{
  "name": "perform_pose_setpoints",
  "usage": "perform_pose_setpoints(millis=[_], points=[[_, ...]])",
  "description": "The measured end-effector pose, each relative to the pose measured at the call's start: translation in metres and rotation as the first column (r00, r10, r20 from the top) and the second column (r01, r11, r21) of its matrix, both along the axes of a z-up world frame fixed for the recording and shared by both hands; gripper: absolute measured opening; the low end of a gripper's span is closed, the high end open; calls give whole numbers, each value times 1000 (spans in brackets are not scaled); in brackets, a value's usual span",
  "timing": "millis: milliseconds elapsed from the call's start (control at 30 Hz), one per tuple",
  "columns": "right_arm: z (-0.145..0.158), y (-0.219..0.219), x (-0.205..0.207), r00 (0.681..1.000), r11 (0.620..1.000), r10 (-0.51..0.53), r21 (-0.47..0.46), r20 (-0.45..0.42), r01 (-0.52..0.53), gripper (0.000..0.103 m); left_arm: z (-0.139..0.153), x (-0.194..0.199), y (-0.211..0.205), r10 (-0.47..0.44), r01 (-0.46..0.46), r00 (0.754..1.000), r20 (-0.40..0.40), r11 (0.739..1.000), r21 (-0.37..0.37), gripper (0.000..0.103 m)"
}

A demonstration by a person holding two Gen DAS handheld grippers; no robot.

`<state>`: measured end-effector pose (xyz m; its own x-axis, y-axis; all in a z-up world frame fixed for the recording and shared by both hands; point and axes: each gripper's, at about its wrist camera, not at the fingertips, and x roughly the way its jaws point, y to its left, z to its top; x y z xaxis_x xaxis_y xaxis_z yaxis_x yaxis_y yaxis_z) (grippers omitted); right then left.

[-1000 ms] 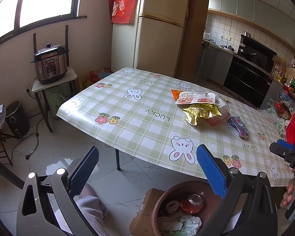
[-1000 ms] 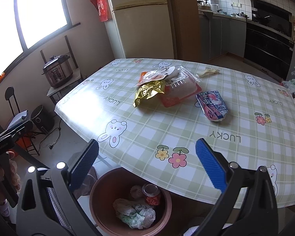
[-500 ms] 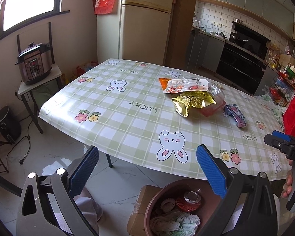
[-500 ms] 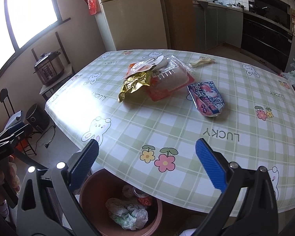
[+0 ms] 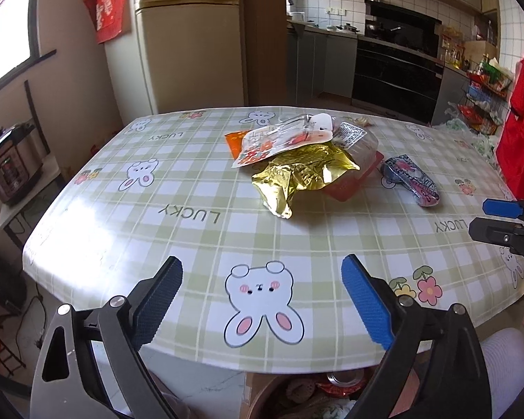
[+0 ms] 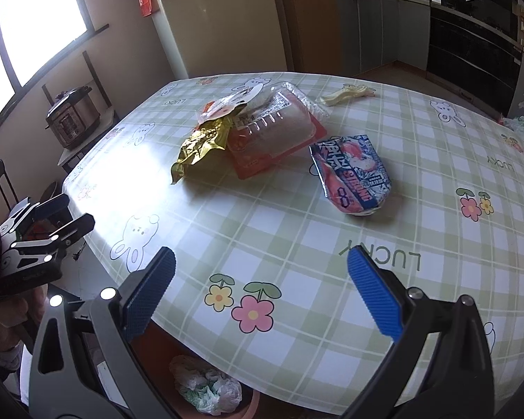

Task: Collect trash
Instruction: 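Grasp the gold foil wrapper with the left gripper and lift it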

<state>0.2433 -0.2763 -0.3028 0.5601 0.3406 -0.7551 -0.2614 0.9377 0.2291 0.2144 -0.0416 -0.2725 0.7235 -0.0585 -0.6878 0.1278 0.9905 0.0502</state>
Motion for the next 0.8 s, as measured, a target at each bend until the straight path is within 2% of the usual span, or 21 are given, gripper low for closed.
perform_pose_setpoints(millis=[333, 433, 600, 733, 800], points=[[-15, -23, 41, 999, 999, -27, -23, -27, 27, 97, -42, 94, -34, -102, 112, 991, -81, 984, 136, 78], [-20, -24, 52, 999, 999, -15, -49, -31, 14, 97, -50, 114, -35, -93, 109, 987, -130, 986, 122, 77], [-29, -28, 69, 999, 997, -12, -82, -47, 8, 97, -58, 133, -40, -100, 118, 985, -139, 985, 128, 77], [-32, -29, 78, 999, 995, -1, -104, -49, -4, 97, -64, 145, -40, -102, 118, 982, -160, 988, 97, 76], [-33, -30, 82, 999, 994, 1, -110, -52, -7, 97, -66, 148, -39, -110, 125, 979, -170, 989, 82, 66]])
